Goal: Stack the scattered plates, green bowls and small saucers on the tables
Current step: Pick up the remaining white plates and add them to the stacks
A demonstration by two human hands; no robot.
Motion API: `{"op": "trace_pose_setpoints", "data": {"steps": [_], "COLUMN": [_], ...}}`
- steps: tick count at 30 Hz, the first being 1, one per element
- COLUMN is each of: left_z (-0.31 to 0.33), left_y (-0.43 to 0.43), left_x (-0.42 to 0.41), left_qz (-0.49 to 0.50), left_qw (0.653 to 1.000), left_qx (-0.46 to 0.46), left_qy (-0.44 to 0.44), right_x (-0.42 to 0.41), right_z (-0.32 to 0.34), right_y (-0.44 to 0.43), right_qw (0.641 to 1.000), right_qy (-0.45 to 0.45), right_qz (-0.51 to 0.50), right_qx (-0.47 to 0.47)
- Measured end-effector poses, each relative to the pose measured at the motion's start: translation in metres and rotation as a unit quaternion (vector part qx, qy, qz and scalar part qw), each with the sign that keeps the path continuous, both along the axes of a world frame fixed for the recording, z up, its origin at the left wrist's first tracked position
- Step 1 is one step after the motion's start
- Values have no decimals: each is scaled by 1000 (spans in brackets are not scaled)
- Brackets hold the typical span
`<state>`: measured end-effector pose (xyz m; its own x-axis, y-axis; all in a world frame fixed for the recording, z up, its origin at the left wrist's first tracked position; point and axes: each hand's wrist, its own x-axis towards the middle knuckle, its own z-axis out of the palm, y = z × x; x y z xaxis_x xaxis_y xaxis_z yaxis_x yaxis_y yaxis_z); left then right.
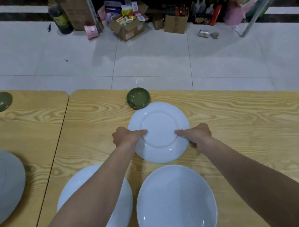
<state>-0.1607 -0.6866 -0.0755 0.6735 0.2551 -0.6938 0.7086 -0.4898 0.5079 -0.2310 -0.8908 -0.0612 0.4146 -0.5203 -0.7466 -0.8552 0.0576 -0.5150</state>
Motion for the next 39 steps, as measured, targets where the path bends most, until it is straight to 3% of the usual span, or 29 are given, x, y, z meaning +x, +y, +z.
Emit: {"op": "trace_pose_setpoints", "data": {"steps": [8,12,18,25,29,39], "left_z": [-24,0,6,3,3,1], "left_y": [-4,-13,-22,-17,-12,-1], "left_x": [21,16,13,7,7,7], "left_qz": [1,9,-10,-39,-50,-42], "left_qw": [999,998,998,998,998,998], "left_qx": [9,-35,-56,-40,-22,-26], "left_qy": [48,49,37,36,30,46], "right_x": [9,15,20,10,9,11], "right_z": [-10,-11,-9,-12,-11,-16], "right_y": [-16,-8,0,-11,-17,-21], "right_qw": [1000,1000,997,999,998,998], "right_qy": [0,-2,-1,7,-15,-19], "right_qz": [0,-7,15,-10,-54,-36], "right_qx": [12,18,-70,-51,14,45]}}
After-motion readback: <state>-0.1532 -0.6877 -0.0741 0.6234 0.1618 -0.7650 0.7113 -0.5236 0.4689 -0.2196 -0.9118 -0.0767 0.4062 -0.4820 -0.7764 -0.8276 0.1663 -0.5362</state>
